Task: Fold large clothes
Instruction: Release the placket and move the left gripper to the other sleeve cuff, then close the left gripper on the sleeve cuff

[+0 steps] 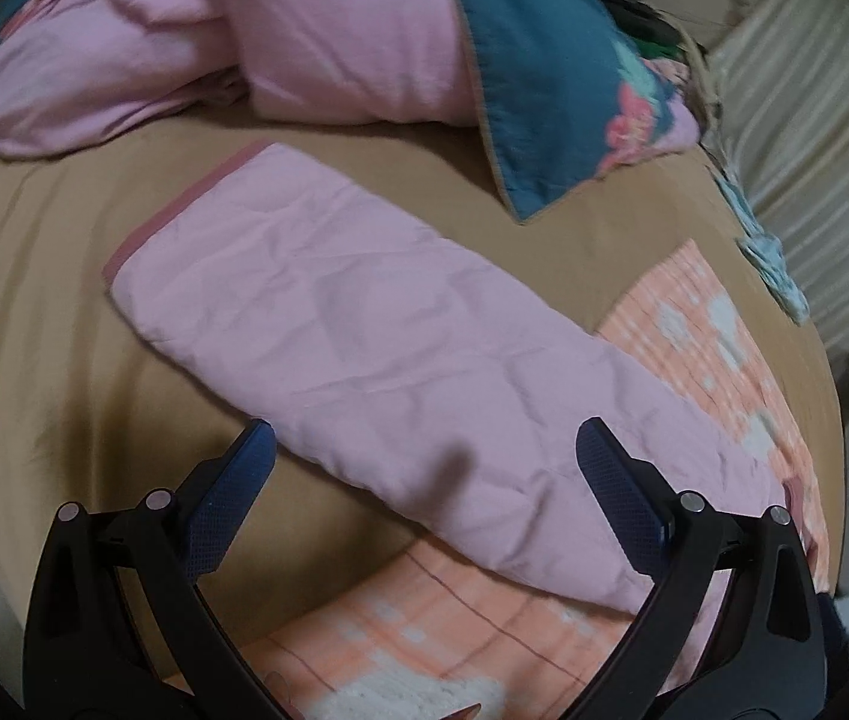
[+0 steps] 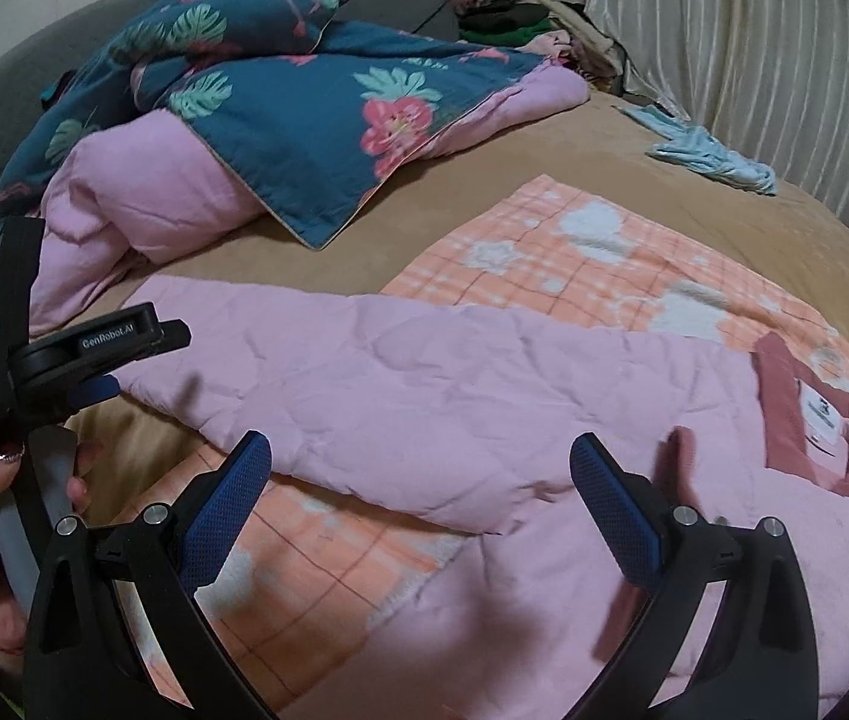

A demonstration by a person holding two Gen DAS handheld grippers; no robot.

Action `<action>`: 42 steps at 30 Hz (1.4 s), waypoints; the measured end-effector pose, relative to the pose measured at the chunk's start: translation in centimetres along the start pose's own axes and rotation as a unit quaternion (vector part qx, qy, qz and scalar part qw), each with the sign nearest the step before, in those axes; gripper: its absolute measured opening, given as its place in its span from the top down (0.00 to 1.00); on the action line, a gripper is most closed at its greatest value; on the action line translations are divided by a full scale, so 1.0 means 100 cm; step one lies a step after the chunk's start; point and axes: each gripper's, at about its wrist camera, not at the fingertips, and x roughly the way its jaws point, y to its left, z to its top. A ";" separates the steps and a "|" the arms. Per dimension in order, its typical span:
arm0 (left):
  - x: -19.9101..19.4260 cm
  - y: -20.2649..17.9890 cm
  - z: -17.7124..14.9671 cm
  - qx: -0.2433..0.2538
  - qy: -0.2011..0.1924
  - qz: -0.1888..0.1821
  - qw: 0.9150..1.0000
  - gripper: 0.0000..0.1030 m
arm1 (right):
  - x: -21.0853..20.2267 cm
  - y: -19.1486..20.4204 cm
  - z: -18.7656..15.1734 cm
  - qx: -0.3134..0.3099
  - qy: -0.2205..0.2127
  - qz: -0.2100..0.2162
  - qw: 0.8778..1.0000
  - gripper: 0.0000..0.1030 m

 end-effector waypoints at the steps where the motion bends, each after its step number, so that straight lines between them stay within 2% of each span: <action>1: 0.001 0.004 0.001 -0.006 0.001 0.002 1.000 0.09 | 0.003 0.002 0.001 0.000 0.002 0.000 1.000 0.04; 8: 0.022 0.027 0.004 -0.046 0.016 0.027 0.998 0.09 | 0.017 0.004 0.003 0.006 0.010 -0.001 1.000 0.04; 15: 0.050 0.045 0.002 -0.097 0.039 0.003 0.995 0.09 | 0.009 -0.017 -0.011 0.025 0.013 -0.011 1.000 0.04; 24: 0.052 0.046 0.011 -0.109 0.001 -0.015 0.994 0.09 | -0.022 -0.061 -0.040 0.074 0.001 -0.033 0.997 0.04; 25: 0.049 0.046 0.012 -0.110 -0.005 -0.018 0.994 0.15 | -0.026 -0.065 -0.043 0.077 -0.002 -0.037 0.996 0.04; 27: 0.044 0.044 0.013 -0.104 -0.019 -0.019 0.994 0.38 | -0.036 -0.074 -0.051 0.085 -0.006 -0.047 0.995 0.04; 28: 0.042 0.044 0.014 -0.103 -0.027 -0.021 0.994 0.59 | -0.039 -0.078 -0.053 0.089 -0.008 -0.051 0.995 0.04; 29: 0.037 0.045 0.015 -0.105 -0.037 -0.029 0.993 0.72 | -0.044 -0.082 -0.056 0.093 -0.010 -0.056 0.994 0.04; 32: 0.022 0.041 0.018 -0.099 -0.064 -0.056 0.991 0.83 | -0.059 -0.096 -0.068 0.110 -0.020 -0.067 0.992 0.04; 36: -0.010 0.023 0.020 -0.066 -0.098 -0.084 0.989 0.87 | -0.083 -0.114 -0.084 0.134 -0.032 -0.076 0.987 0.04; 42: -0.060 -0.012 0.015 -0.013 -0.137 -0.141 0.980 0.89 | -0.121 -0.136 -0.108 0.158 -0.048 -0.102 0.981 0.04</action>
